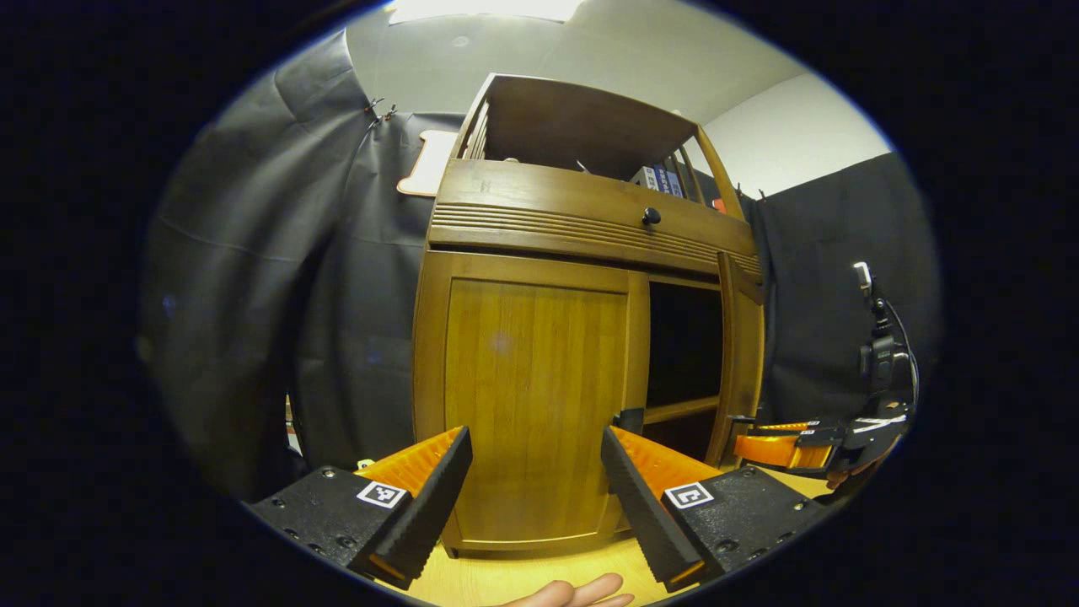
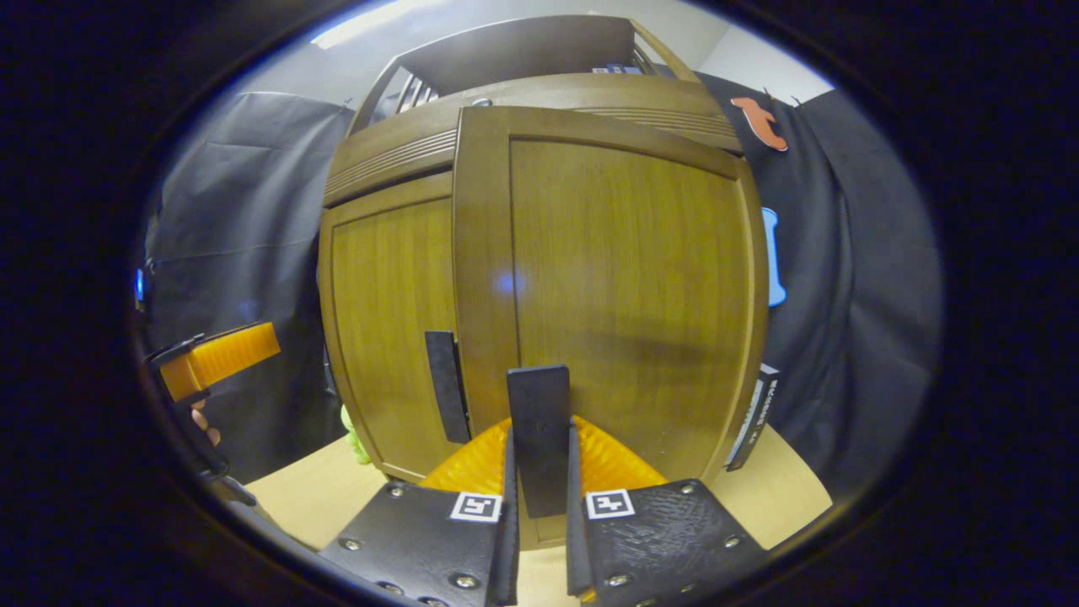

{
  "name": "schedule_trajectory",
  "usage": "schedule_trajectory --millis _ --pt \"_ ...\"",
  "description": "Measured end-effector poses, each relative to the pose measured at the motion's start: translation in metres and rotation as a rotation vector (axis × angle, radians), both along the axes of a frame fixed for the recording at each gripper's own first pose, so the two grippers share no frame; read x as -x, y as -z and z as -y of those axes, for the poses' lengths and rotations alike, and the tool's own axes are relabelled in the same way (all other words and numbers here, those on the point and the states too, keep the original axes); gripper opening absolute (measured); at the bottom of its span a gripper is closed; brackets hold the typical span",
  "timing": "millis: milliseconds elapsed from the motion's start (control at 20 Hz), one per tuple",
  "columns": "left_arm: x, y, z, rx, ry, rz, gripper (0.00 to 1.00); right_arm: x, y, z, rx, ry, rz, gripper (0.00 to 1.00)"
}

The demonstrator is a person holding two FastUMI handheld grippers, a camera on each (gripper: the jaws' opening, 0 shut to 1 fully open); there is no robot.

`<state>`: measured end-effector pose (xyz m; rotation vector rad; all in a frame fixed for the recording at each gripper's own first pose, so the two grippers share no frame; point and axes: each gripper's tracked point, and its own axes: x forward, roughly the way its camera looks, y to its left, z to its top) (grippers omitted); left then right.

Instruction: Open the right door of the double-door shoe cabinet with the right hand, and open the left door with the left hand.

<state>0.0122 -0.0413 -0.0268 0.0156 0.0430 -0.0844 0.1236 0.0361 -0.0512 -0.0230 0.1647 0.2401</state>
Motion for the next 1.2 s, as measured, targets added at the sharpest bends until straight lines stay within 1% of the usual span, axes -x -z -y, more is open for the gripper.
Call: schedule_trajectory --millis 150,200,250,300,350,400,500,550,650,700,750,800,850,950,1000,1050,1200 --pt "0.002 0.002 0.004 -0.010 0.003 0.000 0.95 0.002 -0.003 0.003 -0.008 -0.001 0.003 0.22" --pt "0.001 0.003 0.005 -0.013 0.004 -0.002 0.92 0.003 -0.004 0.003 -0.011 0.001 0.004 0.22" --pt "0.000 0.004 0.008 -0.017 0.008 -0.003 0.95 0.003 -0.004 0.005 -0.014 0.004 0.007 0.22" --pt "0.000 0.005 0.011 -0.021 0.013 -0.007 0.95 0.004 -0.005 0.006 -0.015 0.008 0.009 0.22" --pt "0.000 0.008 0.013 -0.025 0.016 -0.011 0.92 0.004 -0.007 0.008 -0.012 0.013 0.011 0.22" --pt "0.000 0.010 0.015 -0.028 0.019 -0.015 0.95 0.006 -0.006 0.010 -0.008 0.017 0.013 0.22" --pt "-0.001 0.013 0.020 -0.039 0.026 -0.022 0.95 0.005 -0.008 0.017 0.015 0.033 0.027 0.22" --pt "-0.001 0.015 0.022 -0.044 0.030 -0.026 0.95 0.006 -0.010 0.021 0.029 0.044 0.034 0.22" --pt "-0.003 0.017 0.022 -0.044 0.029 -0.033 0.92 0.012 -0.010 0.031 0.048 0.066 0.043 0.22" --pt "-0.004 0.019 0.022 -0.045 0.027 -0.037 0.96 0.015 -0.010 0.034 0.054 0.078 0.047 0.22" --pt "-0.005 0.020 0.021 -0.046 0.023 -0.040 0.96 0.017 -0.010 0.039 0.063 0.091 0.051 0.22" --pt "-0.006 0.022 0.021 -0.046 0.022 -0.044 0.96 0.018 -0.011 0.043 0.074 0.105 0.058 0.18" --pt "-0.007 0.024 0.021 -0.046 0.023 -0.051 0.96 0.020 -0.011 0.048 0.093 0.120 0.065 0.21" --pt "-0.009 0.027 0.023 -0.044 0.028 -0.062 0.96 0.022 -0.014 0.058 0.123 0.153 0.075 0.21" --pt "-0.010 0.029 0.023 -0.044 0.028 -0.068 0.92 0.024 -0.014 0.062 0.124 0.169 0.077 0.21" --pt "-0.011 0.031 0.022 -0.046 0.026 -0.074 0.96 0.025 -0.014 0.064 0.118 0.183 0.074 0.21" --pt "-0.015 0.031 0.019 -0.053 0.017 -0.075 0.96 0.036 -0.010 0.072 0.095 0.221 0.074 0.21"
